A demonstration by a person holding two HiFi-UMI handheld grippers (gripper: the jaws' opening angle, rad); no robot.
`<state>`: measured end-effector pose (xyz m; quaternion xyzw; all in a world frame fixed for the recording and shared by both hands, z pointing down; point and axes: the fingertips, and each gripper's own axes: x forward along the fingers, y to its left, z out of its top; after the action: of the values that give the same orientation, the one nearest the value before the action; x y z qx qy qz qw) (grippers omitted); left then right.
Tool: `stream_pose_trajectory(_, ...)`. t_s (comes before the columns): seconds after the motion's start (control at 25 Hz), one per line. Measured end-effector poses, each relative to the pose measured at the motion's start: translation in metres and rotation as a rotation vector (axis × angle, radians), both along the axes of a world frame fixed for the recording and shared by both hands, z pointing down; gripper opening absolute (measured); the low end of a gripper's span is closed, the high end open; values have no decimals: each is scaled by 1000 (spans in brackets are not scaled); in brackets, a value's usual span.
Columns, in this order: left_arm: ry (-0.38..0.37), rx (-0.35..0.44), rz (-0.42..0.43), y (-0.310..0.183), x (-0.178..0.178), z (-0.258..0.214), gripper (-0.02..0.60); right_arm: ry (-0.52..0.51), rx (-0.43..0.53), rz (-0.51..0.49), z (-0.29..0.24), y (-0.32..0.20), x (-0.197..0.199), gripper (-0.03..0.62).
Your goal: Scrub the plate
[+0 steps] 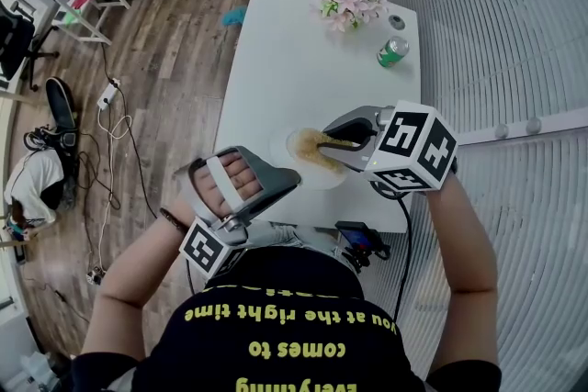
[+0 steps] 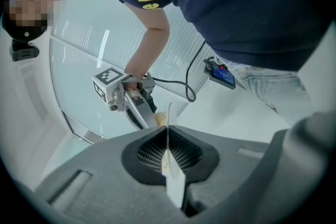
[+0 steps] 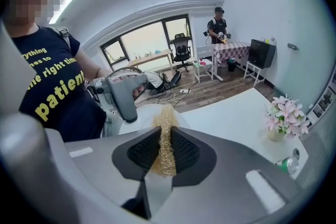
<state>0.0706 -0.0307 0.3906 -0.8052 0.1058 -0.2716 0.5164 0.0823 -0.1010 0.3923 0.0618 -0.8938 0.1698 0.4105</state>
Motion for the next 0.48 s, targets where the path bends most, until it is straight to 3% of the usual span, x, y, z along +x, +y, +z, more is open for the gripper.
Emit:
stream_pose_trajectory(0.28, 0, 3, -1, 6, -1, -4, 12, 61, -69, 128, 42, -33, 35, 61)
stream_pose_trajectory(0.48, -19, 11, 0, 7, -2, 1, 12, 72, -43, 107, 39, -32, 30, 60)
